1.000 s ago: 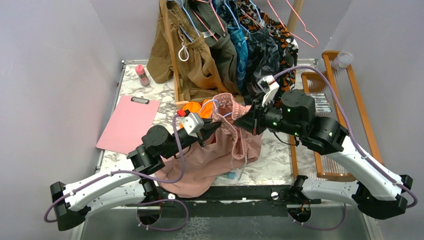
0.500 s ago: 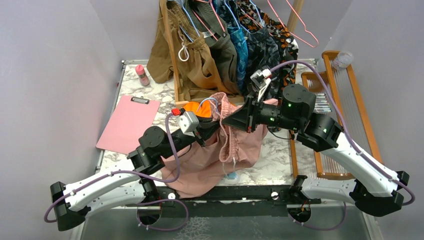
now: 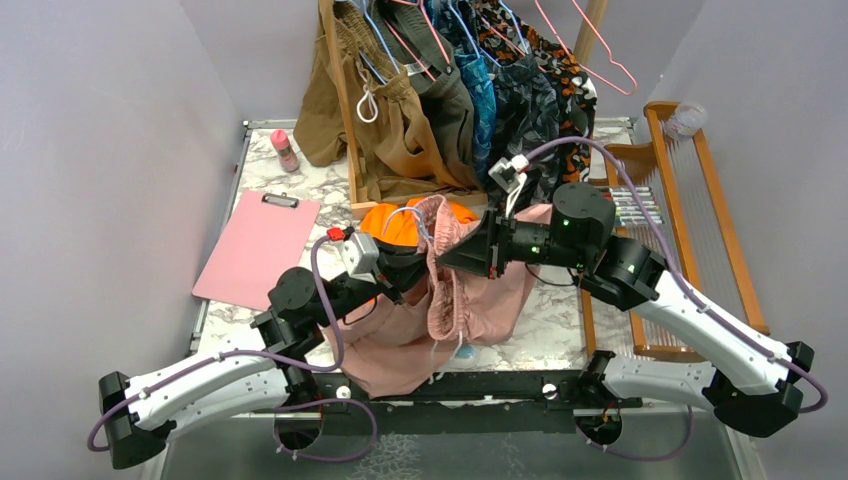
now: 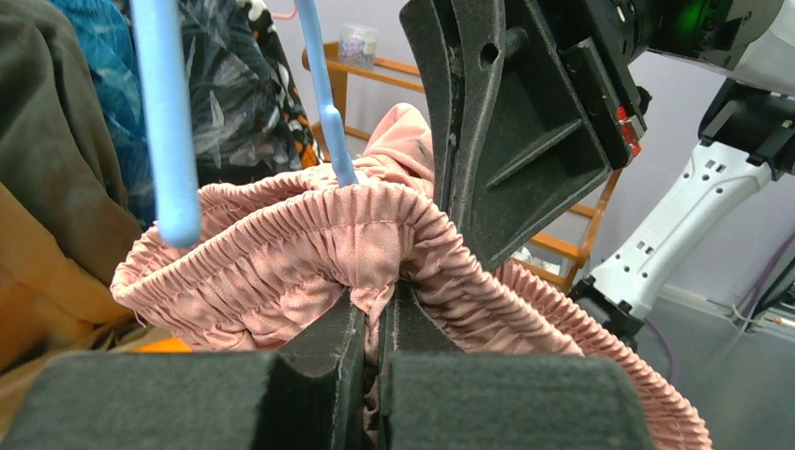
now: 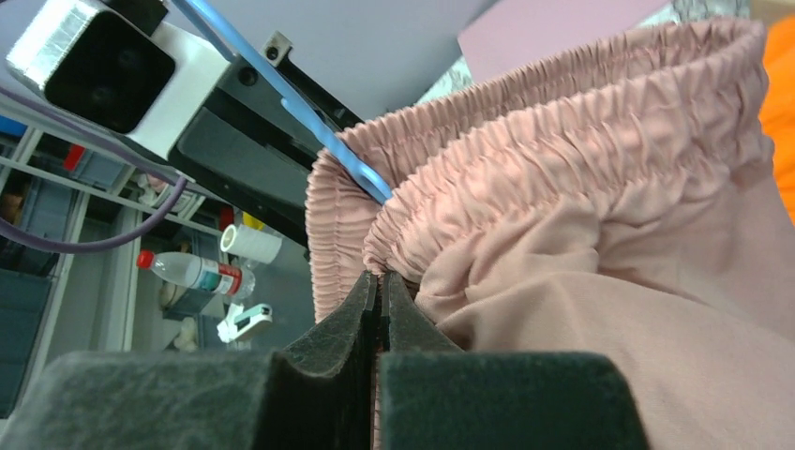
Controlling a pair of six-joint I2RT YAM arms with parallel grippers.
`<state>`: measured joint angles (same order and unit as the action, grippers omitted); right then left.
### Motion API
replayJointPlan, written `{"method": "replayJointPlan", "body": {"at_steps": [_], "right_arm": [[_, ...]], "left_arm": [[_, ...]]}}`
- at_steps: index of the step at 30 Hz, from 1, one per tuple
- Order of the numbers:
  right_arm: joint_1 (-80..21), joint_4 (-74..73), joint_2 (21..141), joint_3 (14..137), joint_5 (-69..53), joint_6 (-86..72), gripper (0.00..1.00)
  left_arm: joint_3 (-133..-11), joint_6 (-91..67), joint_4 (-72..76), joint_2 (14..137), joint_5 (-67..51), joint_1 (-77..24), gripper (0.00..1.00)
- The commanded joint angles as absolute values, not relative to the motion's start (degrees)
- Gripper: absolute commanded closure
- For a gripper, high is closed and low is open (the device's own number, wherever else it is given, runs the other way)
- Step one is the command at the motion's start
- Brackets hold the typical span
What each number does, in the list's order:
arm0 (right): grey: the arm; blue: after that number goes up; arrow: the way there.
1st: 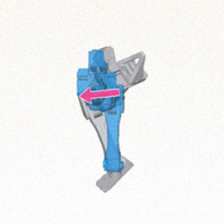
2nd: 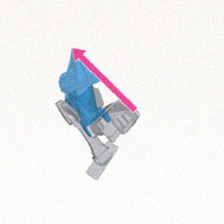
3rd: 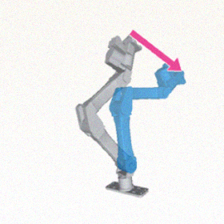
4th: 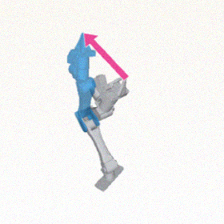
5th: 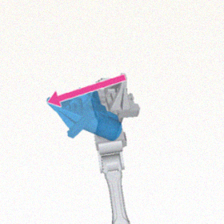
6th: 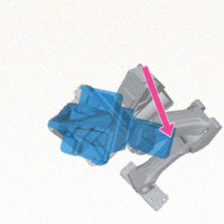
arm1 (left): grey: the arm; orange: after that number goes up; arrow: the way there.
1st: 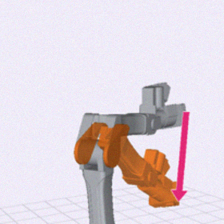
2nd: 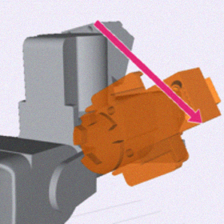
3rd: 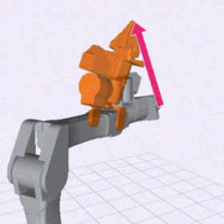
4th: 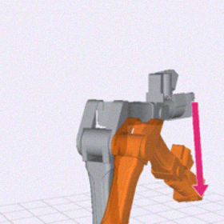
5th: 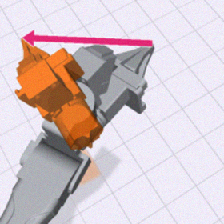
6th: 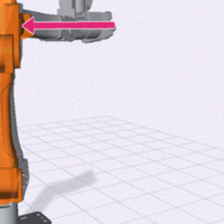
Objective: Place the shorts on the hanger
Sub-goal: Hang the shorts on the hanger.
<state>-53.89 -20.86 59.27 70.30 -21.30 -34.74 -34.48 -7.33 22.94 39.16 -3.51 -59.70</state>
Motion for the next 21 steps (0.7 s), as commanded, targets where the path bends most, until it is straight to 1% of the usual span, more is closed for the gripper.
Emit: {"method": "replayJointPlan", "body": {"at_steps": [1,4,7,11,18,21], "right_arm": [[-54.05,-22.81,56.61,66.63,-19.29,-34.65,0.92],[-54.05,-23.44,55.08,64.75,-18.61,-34.35,0.78],[-54.05,-23.93,53.98,63.67,-17.97,-34.28,0.68],[-54.05,-25.23,53.83,63.61,-17.68,-33.54,0.59],[-54.05,-30.67,55.05,66.68,-16.71,-30.51,0.41],[-54.05,-33.63,55.62,68.6,-16.11,-29.12,0.37]], "left_arm": [[-31.52,-11.88,31.7,34.99,-4.68,-59.77,1.0],[-28.13,-13.86,33.44,32.74,-3.81,-59.77,1.0],[-25.24,-15.57,34.71,30.71,-3.12,-59.77,1.0],[-22.92,-16.87,35.41,28.72,-2.59,-59.77,1.0],[-19.43,-18.01,35.93,25.35,-1.28,-59.71,1.0],[-18.37,-18.06,36.01,24.3,-0.65,-59.77,1.0]]}}
